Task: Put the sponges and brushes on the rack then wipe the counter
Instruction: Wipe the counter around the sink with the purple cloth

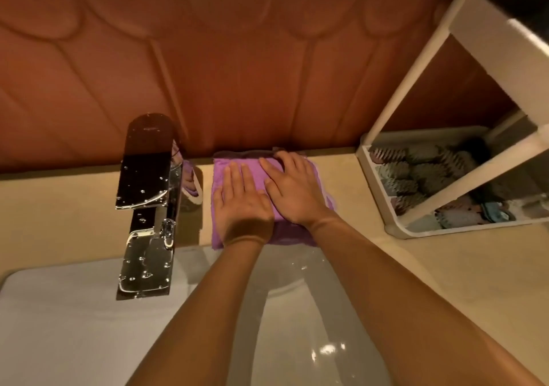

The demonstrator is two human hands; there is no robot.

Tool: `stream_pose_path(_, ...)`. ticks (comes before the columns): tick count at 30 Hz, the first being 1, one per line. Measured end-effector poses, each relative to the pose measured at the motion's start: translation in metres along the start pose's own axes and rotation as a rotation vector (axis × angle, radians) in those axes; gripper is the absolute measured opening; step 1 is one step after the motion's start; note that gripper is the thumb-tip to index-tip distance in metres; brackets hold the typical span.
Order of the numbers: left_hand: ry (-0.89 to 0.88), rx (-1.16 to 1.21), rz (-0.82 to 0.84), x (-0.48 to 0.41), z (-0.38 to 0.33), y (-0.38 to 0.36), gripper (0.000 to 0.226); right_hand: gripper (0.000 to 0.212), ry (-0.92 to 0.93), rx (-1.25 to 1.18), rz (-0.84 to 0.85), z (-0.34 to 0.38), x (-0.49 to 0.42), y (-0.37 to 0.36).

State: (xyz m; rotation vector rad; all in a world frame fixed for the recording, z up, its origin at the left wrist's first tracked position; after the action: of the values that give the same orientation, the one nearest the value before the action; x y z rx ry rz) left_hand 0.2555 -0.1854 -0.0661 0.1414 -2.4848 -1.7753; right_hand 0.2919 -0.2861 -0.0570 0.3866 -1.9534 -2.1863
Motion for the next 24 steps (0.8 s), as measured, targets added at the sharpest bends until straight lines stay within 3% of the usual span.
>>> stream_pose_path(3, -0.039, -0.052, 0.051, -0.008, -0.006, -0.004, 0.059, 0.054, -0.085, 0.007, -0.112, -0.01, 0.004, 0.001)
stream_pose_path(10, -0.231, -0.094, 0.063, -0.018, -0.031, -0.009, 0.057, 0.055, -0.295, 0.006, -0.159, -0.036, 0.017, 0.002)
stream_pose_path(17, -0.367, -0.116, 0.123, -0.017, -0.041, -0.011, 0.056, 0.049, -0.468, -0.054, -0.048, -0.046, 0.038, 0.001)
stream_pose_path(24, -0.467, -0.143, 0.218, 0.007, -0.052, -0.008, 0.055, 0.057, -0.582, 0.014, 0.104, -0.041, 0.077, 0.001)
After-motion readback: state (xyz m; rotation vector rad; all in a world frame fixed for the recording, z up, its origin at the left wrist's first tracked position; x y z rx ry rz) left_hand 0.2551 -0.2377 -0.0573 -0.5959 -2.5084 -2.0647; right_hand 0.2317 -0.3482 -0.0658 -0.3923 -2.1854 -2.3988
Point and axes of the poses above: each hand's wrist, its own x-axis away from the middle knuckle, its own y-axis out of the back of the hand, z = x × y, the point moved 2 cm from there along -x, towards the middle knuckle, and after that the axes turned 4 degrees about x, right-handed, at the moved point
